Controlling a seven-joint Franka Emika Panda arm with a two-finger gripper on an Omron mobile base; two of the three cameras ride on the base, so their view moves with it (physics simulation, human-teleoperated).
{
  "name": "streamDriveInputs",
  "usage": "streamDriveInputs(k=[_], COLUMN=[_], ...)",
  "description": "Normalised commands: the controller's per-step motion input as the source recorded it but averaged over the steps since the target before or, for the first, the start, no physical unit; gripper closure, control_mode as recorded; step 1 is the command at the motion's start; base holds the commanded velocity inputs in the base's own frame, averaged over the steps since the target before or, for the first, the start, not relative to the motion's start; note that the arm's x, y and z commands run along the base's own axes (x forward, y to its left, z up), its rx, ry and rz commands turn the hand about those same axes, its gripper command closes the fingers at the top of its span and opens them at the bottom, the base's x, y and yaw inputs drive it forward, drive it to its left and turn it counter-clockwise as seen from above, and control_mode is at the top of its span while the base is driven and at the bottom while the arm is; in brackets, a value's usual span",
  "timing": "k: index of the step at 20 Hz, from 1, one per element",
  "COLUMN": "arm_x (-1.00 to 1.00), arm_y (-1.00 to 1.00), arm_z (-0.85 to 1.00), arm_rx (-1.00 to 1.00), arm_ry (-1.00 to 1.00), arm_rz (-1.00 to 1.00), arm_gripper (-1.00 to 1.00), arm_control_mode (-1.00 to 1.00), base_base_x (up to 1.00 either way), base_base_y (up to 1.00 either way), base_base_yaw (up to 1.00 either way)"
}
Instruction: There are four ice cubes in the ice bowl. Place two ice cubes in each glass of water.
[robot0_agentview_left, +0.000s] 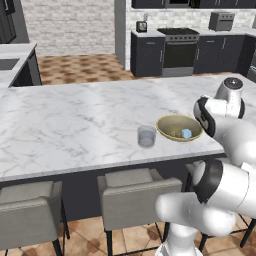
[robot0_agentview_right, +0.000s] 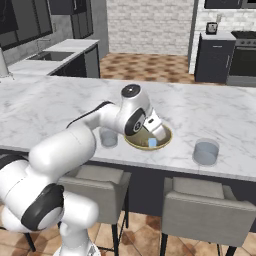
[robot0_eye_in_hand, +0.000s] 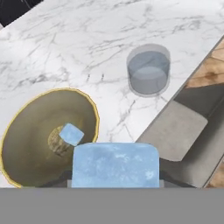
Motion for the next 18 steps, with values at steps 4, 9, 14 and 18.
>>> streamDriveInputs(k=[4,9,14,18], arm_x=[0.0,0.0,0.0,0.0], arm_y=[-0.37,-0.35,-0.38,-0.4], arm_z=[0.18,0.16,0.0,0.0], arm_rx=[0.0,0.01,0.01,0.03], arm_ry=[0.03,0.07,0.12,0.1], arm_rz=[0.0,-0.01,-0.1,-0.11], arm_gripper=[1.0,1.0,1.0,1.0], arm_control_mode=[-1.0,-1.0,-1.0,-1.0], base_base_x=[0.0,0.0,0.0,0.0], base_base_y=[0.0,0.0,0.0,0.0], base_base_yaw=[0.0,0.0,0.0,0.0])
